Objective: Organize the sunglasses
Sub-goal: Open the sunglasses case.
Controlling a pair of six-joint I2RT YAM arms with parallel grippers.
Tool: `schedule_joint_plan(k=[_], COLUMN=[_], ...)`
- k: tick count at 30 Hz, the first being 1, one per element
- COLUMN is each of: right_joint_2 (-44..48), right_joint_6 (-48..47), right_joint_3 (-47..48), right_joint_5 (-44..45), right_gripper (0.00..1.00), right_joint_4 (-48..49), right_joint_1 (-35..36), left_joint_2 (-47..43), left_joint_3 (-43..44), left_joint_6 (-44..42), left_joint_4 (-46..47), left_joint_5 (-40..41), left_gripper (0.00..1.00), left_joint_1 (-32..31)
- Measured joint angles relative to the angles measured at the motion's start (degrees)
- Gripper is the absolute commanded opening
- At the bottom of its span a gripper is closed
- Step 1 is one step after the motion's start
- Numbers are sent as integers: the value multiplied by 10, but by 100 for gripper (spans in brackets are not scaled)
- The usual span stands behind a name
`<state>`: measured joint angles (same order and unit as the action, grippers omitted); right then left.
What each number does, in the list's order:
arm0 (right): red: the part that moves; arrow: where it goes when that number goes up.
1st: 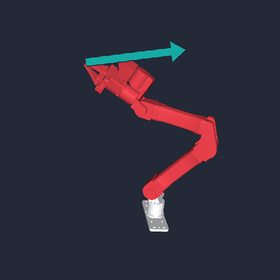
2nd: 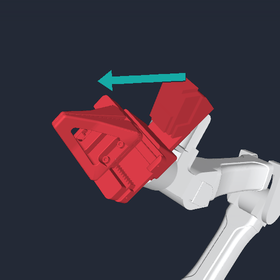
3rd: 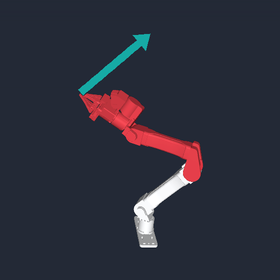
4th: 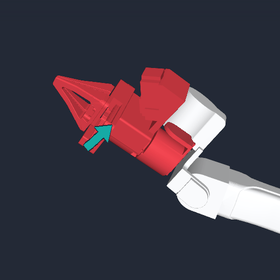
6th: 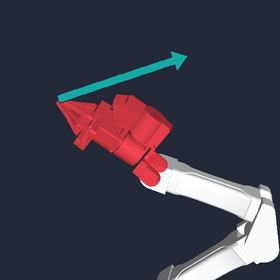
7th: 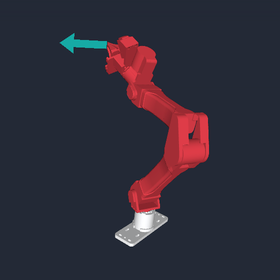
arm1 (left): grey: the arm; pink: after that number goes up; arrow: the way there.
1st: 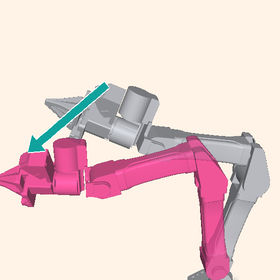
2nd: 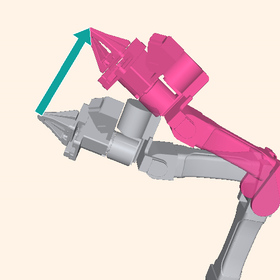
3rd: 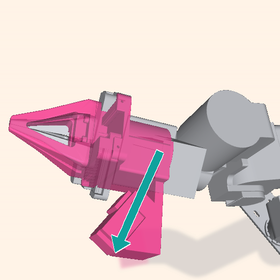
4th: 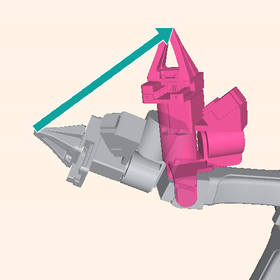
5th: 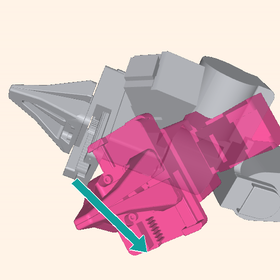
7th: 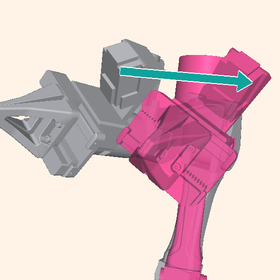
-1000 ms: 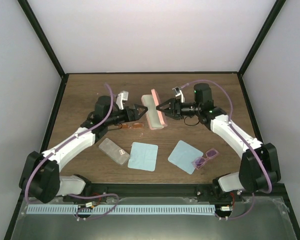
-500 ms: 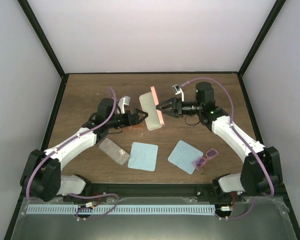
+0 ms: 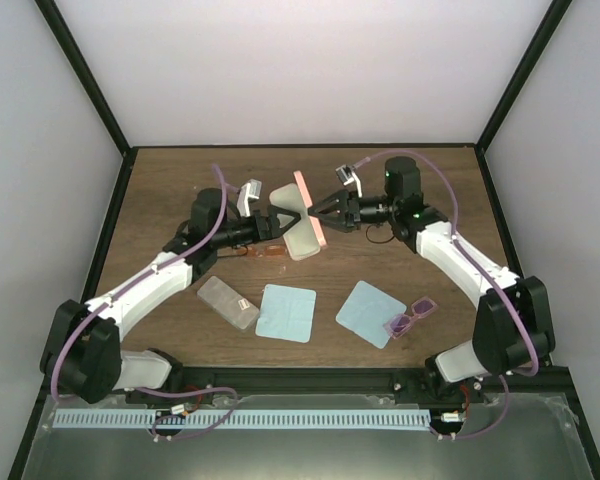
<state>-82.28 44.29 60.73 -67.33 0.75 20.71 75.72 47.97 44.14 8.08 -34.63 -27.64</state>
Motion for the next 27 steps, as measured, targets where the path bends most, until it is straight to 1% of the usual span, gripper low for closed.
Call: schedule_joint_plan(k=[2,5,7,16,20,24,27], right_joint_2=[-10,-23,-32,-51,-53,-66,-80], right_joint_6=[14,29,33,32,31,28,16], right_joint_3=[3,4,4,4,4,4,5], right_joint_5=[-10,-19,-22,-31,-33,-39,-45], right_gripper=[61,61,61,62,65,72,75], right_joint_4=[14,24,25,22,23,23,21], right_joint_1=[0,0,0,0,0,0,0], left_joint_2=[0,0,0,-5,-11,-13,-17], left_joint_3=[5,7,7,14,14,14,14], left_joint_6=[1,3,4,-13,-17,-18,-17], left_joint_4=[0,0,-2,-49,-59,-73,-86], left_joint_5=[-2,-1,2,41,50,59,70], left_gripper=[100,91,81,62,50,37,31], left_joint_1=[0,0,0,0,0,2,3])
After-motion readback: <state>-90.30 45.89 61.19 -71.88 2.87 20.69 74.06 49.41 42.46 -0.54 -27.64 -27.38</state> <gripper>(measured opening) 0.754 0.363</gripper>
